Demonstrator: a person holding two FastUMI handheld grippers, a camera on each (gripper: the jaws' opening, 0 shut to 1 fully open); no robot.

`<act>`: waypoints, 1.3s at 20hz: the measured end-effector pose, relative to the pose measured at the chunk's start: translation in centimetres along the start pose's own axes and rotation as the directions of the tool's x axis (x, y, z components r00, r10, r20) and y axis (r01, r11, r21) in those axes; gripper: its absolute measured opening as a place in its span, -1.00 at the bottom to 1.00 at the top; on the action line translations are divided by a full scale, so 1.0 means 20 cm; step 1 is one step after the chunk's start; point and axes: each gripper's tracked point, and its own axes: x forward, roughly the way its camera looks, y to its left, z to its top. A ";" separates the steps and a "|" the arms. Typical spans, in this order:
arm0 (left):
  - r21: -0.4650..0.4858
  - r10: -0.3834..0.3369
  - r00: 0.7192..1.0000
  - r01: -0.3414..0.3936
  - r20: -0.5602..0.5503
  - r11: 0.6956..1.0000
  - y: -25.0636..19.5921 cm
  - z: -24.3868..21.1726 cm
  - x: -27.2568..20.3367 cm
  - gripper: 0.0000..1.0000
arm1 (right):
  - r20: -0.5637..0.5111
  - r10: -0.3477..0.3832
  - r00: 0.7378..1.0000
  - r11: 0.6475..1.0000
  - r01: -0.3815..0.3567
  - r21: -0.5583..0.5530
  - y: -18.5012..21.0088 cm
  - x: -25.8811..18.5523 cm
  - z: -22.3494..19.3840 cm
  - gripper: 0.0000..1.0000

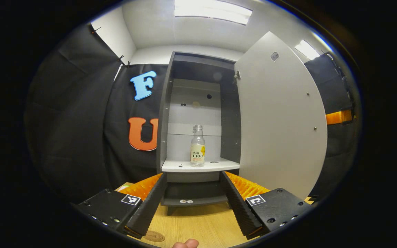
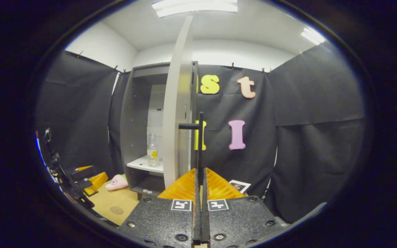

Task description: Open the cabinet door with the right hand, grasp the bottle in the cabinet with the left hand and place it on the coaster, then close the cabinet door with the right hand.

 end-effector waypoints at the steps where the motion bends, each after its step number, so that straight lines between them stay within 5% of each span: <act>1: -0.001 -0.004 1.000 0.004 0.004 1.000 0.00 0.01 0.02 0.89 | 0.013 -0.026 1.000 1.000 0.027 -0.017 -0.04 0.01 0.01 -0.92; 7: 0.012 -0.042 0.997 0.042 0.058 0.999 -0.06 0.18 0.27 0.89 | -0.028 -0.048 0.998 0.996 0.050 0.079 -0.10 0.08 -0.14 -0.82; 8: 0.007 -0.050 0.997 0.050 0.064 0.999 -0.07 0.20 0.32 0.89 | -0.031 -0.040 0.999 0.996 0.042 0.082 -0.11 0.09 -0.15 -0.41; 10: -0.005 -0.069 0.995 0.070 0.065 0.998 -0.10 0.23 0.42 0.89 | -0.035 -0.040 0.999 0.996 0.042 0.078 -0.14 0.11 -0.17 0.09; 14: -0.012 -0.081 0.993 0.082 0.082 0.997 -0.12 0.30 0.61 0.89 | -0.022 -0.018 1.000 0.996 0.019 0.082 -0.14 0.12 -0.19 0.58; 26: 0.042 -0.043 0.999 0.042 0.018 0.998 -0.06 0.20 1.42 0.89 | -0.060 -0.043 0.997 0.996 0.047 0.072 -0.22 0.12 -0.28 0.69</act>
